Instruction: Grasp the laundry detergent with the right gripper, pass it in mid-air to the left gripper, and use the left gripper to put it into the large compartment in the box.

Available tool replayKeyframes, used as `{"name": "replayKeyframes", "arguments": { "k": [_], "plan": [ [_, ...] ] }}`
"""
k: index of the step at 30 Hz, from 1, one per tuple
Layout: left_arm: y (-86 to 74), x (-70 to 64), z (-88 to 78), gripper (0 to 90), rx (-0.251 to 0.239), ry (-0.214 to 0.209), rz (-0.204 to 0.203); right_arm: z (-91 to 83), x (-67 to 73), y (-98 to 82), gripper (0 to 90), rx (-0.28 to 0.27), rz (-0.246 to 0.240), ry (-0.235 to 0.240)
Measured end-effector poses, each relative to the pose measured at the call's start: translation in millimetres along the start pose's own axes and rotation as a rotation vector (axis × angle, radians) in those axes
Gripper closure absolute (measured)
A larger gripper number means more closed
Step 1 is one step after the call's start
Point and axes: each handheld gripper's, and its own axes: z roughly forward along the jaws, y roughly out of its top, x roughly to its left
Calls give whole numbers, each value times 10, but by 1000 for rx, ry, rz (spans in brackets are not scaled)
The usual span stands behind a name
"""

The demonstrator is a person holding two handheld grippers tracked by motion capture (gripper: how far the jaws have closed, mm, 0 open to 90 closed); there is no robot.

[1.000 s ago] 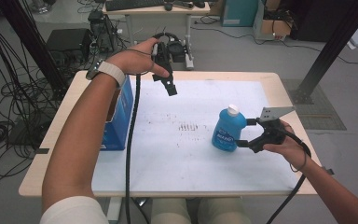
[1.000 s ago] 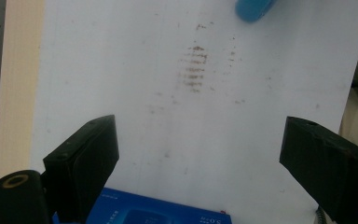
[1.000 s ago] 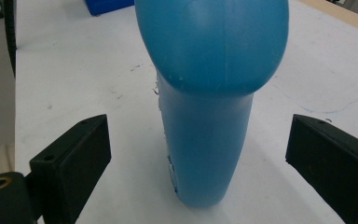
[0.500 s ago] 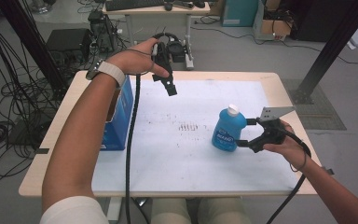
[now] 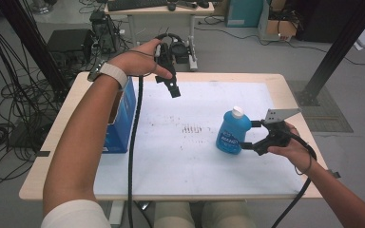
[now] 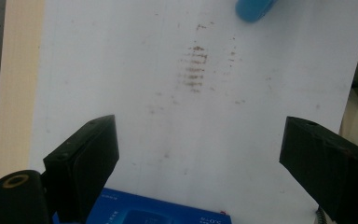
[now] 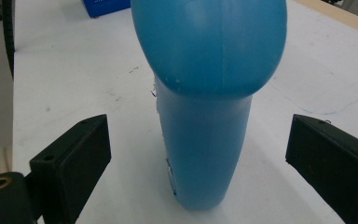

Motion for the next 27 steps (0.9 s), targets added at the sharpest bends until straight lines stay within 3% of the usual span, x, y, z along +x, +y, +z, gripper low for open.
{"name": "replayKeyframes", "arguments": {
  "k": [27],
  "plan": [
    [-20,7,21,121,-4,-2,-5,147,-20,-17,66,-15,5,-13]
  ]
}}
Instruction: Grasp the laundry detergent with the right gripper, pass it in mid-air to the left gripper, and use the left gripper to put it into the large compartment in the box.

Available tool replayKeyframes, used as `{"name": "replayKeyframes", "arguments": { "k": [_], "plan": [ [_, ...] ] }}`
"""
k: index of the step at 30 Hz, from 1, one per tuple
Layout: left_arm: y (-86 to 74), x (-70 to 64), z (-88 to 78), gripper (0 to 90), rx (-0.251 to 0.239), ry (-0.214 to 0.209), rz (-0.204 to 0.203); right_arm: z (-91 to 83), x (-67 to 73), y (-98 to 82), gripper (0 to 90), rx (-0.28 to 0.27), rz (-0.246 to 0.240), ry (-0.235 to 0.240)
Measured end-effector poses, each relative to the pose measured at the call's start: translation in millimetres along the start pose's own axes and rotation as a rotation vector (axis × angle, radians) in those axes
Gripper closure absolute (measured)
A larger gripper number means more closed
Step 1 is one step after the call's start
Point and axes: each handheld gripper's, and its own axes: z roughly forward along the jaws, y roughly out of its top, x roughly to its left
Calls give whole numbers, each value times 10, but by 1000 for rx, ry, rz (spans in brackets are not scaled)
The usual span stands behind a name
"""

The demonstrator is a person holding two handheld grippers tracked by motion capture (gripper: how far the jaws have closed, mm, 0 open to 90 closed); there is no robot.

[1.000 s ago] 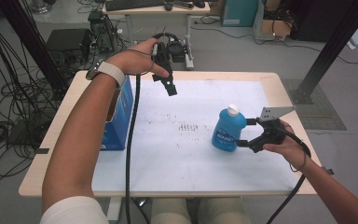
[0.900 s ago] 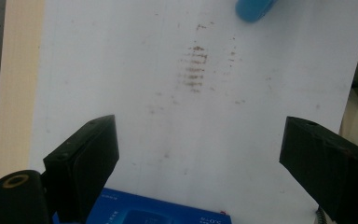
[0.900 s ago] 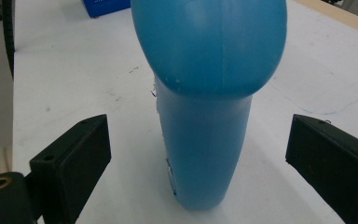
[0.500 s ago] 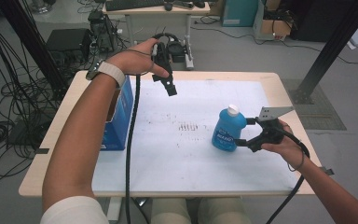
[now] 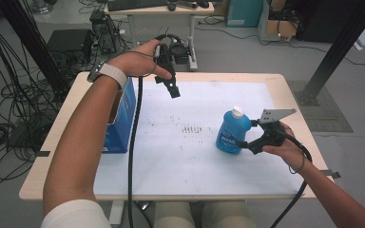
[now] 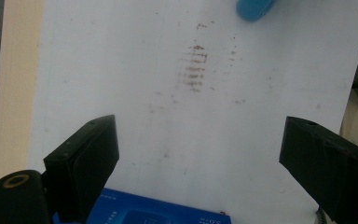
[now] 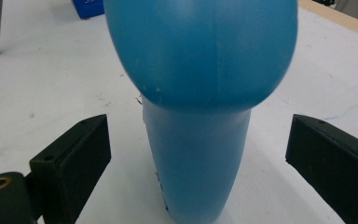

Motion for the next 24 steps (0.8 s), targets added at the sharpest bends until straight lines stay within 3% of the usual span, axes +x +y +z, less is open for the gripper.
{"name": "replayKeyframes", "arguments": {
  "k": [6,7,8,12,24],
  "plan": [
    [-16,2,15,121,-18,-6,-6,49,8,-9,76,-6,-9,-3],
    [-9,3,-1,121,2,-6,-3,66,11,-14,78,-6,-6,-4],
    [-19,1,21,121,-25,-6,-7,66,11,-14,78,-6,-6,-4],
    [-10,1,4,121,0,-1,-1,97,6,-26,85,-18,2,-1],
    [-15,3,19,124,-4,-3,-6,154,1,-44,114,-55,10,-17]
  ]
}}
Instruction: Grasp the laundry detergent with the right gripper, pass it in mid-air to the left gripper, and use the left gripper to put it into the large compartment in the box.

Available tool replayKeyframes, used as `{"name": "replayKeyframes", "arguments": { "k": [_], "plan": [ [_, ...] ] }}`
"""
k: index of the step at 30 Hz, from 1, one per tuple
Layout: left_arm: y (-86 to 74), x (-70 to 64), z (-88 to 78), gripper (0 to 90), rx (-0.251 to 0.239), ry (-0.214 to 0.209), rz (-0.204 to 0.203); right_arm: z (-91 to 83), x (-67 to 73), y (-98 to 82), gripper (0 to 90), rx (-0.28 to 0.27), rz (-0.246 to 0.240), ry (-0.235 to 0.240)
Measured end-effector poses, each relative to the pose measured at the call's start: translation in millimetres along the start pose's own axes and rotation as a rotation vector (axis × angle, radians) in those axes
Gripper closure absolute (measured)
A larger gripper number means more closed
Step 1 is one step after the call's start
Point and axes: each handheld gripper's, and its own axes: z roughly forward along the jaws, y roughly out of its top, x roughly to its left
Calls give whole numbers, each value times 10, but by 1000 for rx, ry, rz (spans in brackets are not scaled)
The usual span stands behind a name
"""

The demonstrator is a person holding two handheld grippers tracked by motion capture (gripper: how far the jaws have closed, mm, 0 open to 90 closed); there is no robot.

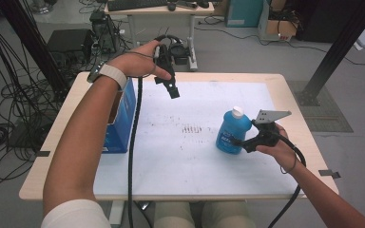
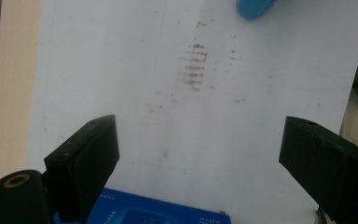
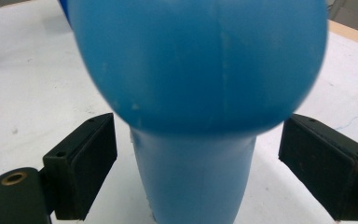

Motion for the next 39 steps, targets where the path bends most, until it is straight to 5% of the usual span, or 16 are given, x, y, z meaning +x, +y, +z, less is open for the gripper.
{"name": "replayKeyframes", "arguments": {
  "k": [39],
  "plan": [
    [-12,14,29,128,6,-12,-4,135,8,-68,327,-55,-7,25]
  ]
}}
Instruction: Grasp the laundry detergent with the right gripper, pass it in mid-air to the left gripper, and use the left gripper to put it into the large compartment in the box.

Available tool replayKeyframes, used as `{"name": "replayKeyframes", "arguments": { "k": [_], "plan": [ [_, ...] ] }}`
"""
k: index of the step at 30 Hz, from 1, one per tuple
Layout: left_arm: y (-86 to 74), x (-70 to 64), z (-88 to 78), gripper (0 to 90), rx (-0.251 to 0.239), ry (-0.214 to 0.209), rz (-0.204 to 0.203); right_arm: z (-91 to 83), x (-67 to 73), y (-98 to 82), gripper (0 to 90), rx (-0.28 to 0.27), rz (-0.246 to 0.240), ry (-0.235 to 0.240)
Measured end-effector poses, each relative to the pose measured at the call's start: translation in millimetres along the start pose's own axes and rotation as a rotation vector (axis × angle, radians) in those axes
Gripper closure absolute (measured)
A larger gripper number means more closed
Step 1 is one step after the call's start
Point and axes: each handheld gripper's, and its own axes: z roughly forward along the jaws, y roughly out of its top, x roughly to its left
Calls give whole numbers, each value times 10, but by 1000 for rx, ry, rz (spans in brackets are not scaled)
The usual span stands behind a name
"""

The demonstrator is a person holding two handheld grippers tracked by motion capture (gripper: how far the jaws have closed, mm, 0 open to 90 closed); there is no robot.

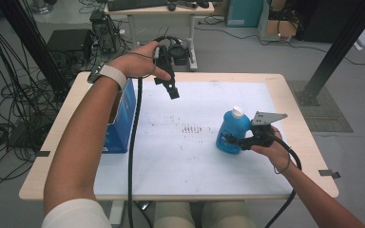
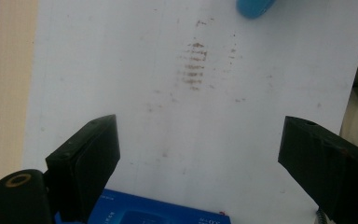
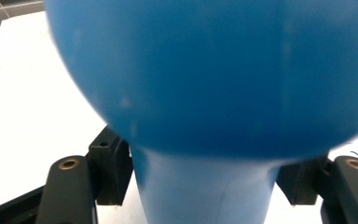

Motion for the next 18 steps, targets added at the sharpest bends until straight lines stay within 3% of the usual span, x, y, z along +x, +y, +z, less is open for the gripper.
{"name": "replayKeyframes", "arguments": {
  "k": [6,18],
  "plan": [
    [-11,6,0,129,-3,1,2,10,6,1,410,-8,-15,9],
    [-5,5,9,130,-1,1,2,16,-2,-16,420,-24,-23,13]
  ]
}}
